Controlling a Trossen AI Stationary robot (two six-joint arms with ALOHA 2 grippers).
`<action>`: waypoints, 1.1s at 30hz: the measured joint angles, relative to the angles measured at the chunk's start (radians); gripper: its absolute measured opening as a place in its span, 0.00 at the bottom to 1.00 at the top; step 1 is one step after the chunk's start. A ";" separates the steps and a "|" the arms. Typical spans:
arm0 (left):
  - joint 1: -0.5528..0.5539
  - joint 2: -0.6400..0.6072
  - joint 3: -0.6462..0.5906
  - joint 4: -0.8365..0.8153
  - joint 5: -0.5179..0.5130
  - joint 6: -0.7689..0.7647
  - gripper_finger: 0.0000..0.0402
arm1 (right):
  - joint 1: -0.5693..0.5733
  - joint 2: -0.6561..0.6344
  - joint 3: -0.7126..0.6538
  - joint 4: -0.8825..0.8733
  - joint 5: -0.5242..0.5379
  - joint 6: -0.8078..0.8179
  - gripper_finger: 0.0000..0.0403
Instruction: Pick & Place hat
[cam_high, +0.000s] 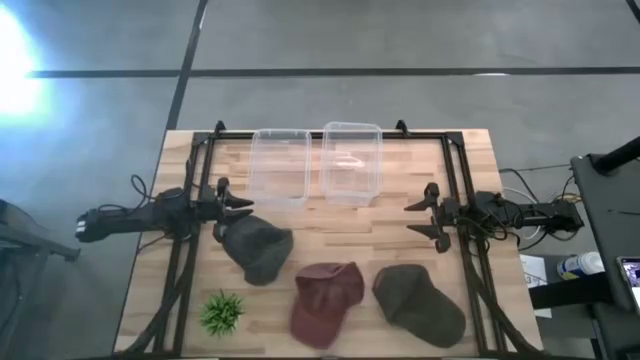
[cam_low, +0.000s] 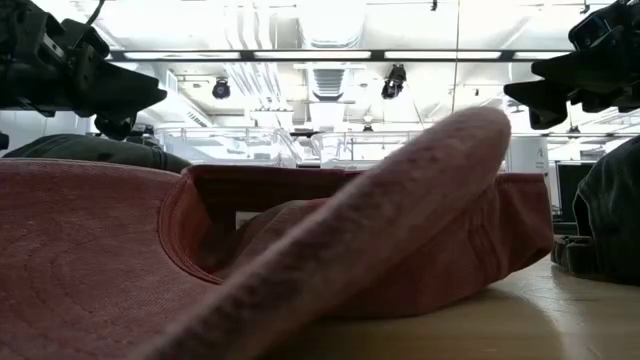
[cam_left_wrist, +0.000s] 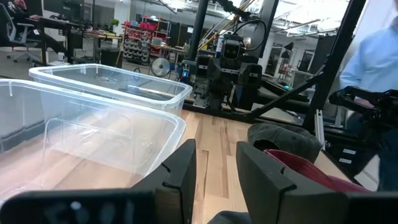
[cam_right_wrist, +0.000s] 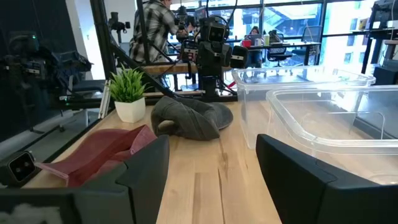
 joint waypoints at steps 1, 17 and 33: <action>0.000 0.000 0.000 0.000 0.000 0.000 0.27 | 0.000 0.000 0.000 0.000 0.000 0.000 0.59; 0.000 0.000 0.000 0.000 0.000 0.000 0.27 | 0.000 0.000 0.000 0.007 0.015 0.213 0.59; 0.000 0.000 0.000 0.000 0.000 0.000 0.27 | 0.003 0.060 0.000 0.006 -0.031 1.154 0.59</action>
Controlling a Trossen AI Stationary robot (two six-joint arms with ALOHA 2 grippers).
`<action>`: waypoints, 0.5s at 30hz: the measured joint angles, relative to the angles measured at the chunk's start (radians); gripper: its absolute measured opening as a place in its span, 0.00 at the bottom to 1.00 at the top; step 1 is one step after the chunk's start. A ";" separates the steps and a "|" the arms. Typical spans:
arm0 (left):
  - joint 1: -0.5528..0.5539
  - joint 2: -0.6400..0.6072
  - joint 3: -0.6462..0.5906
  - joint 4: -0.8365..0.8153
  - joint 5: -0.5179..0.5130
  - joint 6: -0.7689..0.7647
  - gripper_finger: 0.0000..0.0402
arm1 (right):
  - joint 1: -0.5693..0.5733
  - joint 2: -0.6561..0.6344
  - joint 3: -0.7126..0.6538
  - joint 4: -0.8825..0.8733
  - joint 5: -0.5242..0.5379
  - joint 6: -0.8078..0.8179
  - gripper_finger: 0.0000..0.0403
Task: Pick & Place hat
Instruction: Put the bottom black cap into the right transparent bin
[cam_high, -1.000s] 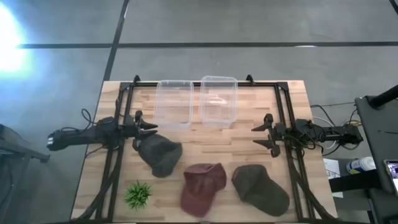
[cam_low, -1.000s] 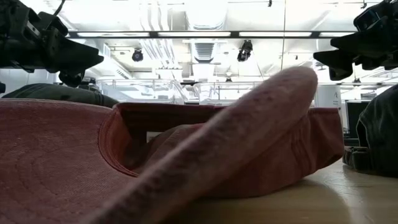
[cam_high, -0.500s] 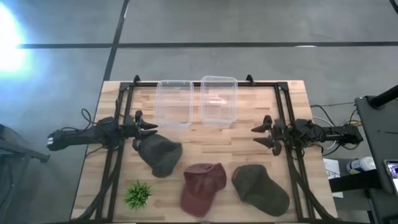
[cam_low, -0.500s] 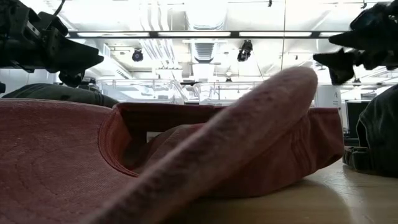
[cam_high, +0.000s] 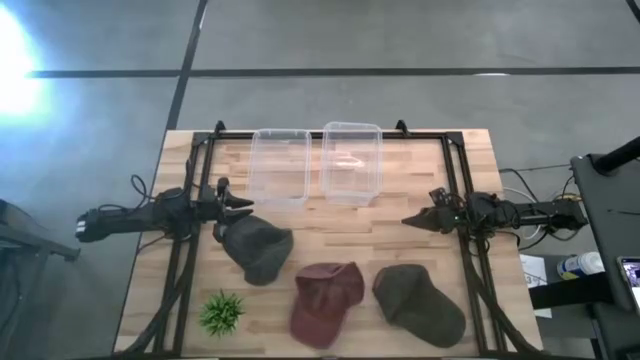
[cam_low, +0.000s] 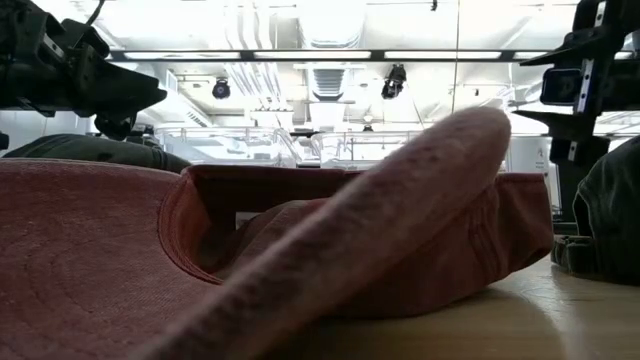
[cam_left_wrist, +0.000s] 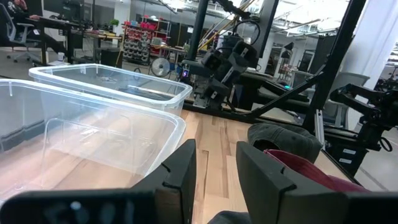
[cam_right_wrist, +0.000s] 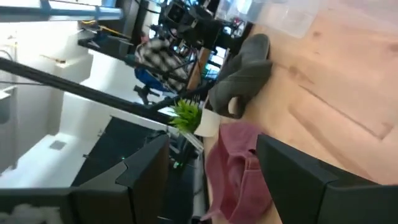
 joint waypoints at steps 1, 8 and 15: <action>0.000 0.000 0.000 0.000 0.000 0.000 0.27 | 0.000 0.001 0.000 0.002 0.001 0.020 0.59; 0.000 0.000 0.000 0.000 0.000 0.000 0.27 | 0.000 0.012 0.000 0.022 0.039 0.128 0.59; 0.000 0.000 0.000 0.000 0.000 0.000 0.27 | 0.006 0.040 0.002 0.091 -0.022 0.223 0.59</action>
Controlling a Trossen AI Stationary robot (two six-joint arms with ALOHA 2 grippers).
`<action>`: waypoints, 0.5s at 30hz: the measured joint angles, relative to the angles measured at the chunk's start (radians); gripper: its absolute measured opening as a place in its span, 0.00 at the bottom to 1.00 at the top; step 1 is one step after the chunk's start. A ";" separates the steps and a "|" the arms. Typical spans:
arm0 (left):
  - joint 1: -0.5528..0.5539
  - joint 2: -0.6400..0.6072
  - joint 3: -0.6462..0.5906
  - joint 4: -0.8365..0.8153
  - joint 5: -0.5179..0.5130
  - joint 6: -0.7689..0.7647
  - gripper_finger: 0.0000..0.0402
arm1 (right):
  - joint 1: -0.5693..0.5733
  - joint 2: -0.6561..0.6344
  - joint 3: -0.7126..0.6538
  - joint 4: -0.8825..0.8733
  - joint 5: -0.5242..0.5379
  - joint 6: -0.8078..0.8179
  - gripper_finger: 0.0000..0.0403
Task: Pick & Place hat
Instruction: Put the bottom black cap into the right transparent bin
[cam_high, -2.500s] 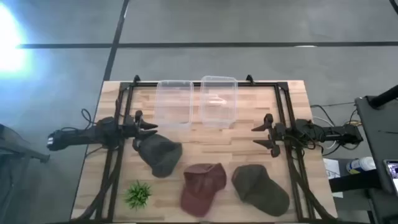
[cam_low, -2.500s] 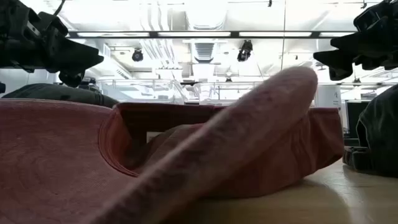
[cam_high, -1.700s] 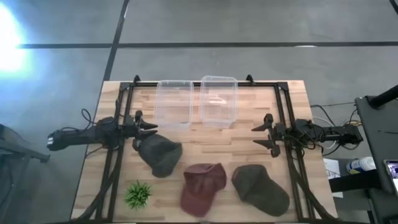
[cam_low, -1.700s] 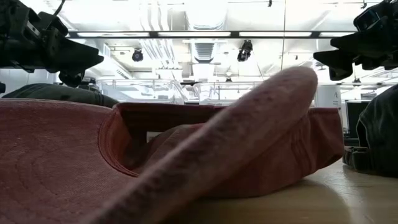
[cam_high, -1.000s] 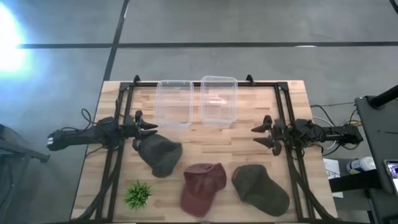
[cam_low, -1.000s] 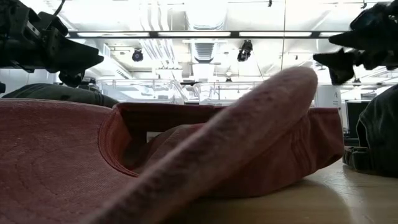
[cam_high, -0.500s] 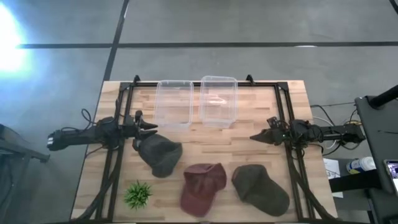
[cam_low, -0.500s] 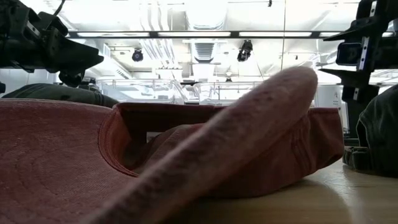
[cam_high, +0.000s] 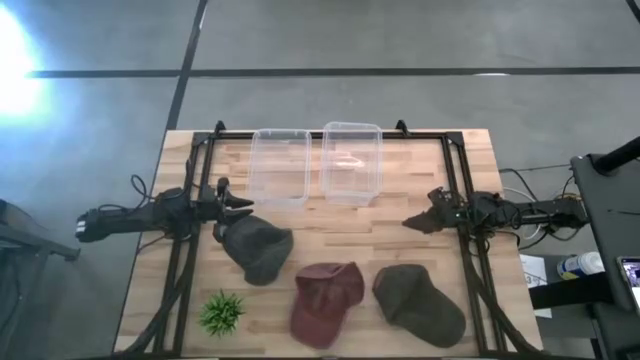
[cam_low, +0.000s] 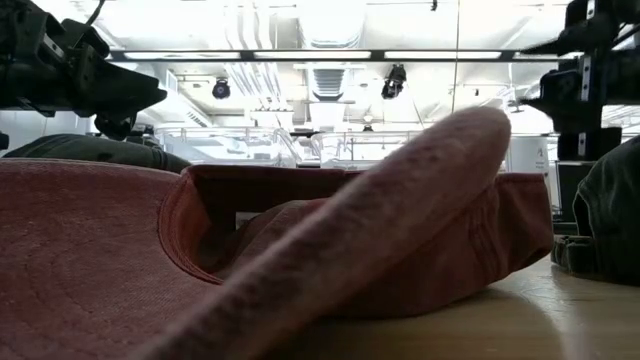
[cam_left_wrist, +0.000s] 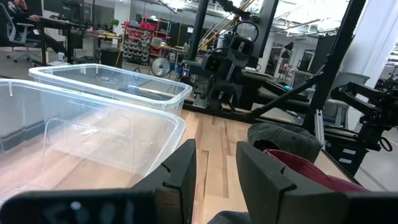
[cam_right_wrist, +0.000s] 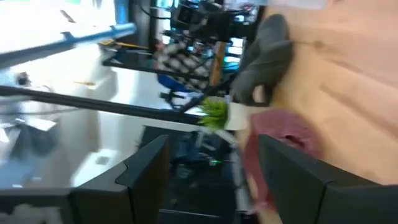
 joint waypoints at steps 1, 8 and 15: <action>0.000 0.000 0.000 0.000 0.000 0.000 0.27 | 0.000 0.010 0.000 0.008 -0.006 0.011 0.59; 0.000 0.000 0.000 0.000 0.000 0.000 0.27 | 0.040 0.190 0.116 0.007 -0.066 -0.017 0.59; 0.000 0.000 0.000 0.000 0.000 0.000 0.27 | 0.100 0.564 0.415 -0.442 -0.269 -0.301 0.59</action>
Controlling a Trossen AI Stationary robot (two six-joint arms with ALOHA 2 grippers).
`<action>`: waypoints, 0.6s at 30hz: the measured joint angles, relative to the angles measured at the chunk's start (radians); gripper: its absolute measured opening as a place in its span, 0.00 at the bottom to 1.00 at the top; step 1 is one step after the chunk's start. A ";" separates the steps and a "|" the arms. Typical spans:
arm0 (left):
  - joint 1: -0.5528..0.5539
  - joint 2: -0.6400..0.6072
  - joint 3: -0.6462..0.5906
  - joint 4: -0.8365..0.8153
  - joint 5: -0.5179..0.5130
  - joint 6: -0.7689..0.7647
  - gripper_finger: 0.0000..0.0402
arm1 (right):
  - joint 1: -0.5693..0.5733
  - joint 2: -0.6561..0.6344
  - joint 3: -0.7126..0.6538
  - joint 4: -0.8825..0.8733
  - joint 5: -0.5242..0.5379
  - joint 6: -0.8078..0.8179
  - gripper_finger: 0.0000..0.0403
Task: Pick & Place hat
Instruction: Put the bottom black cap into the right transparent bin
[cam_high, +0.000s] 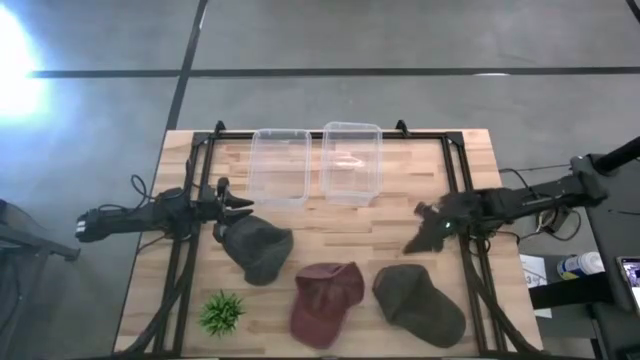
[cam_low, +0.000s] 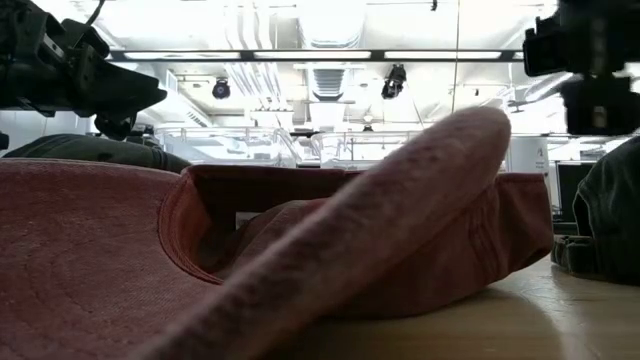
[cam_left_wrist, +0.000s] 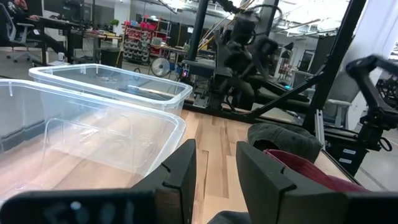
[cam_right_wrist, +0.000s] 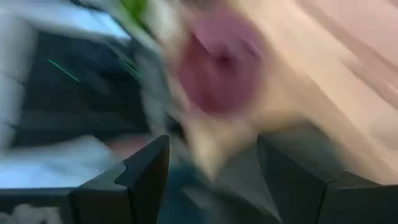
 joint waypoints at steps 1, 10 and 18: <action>0.000 0.000 0.000 0.000 0.000 0.000 0.27 | 0.006 0.062 0.046 -0.109 -0.032 -0.056 0.59; 0.000 0.001 0.000 0.000 0.000 0.000 0.27 | 0.097 0.476 0.324 -0.606 0.022 -0.650 0.59; 0.000 0.001 0.000 0.000 0.000 0.000 0.27 | 0.192 0.659 0.372 -0.606 0.041 -0.875 0.59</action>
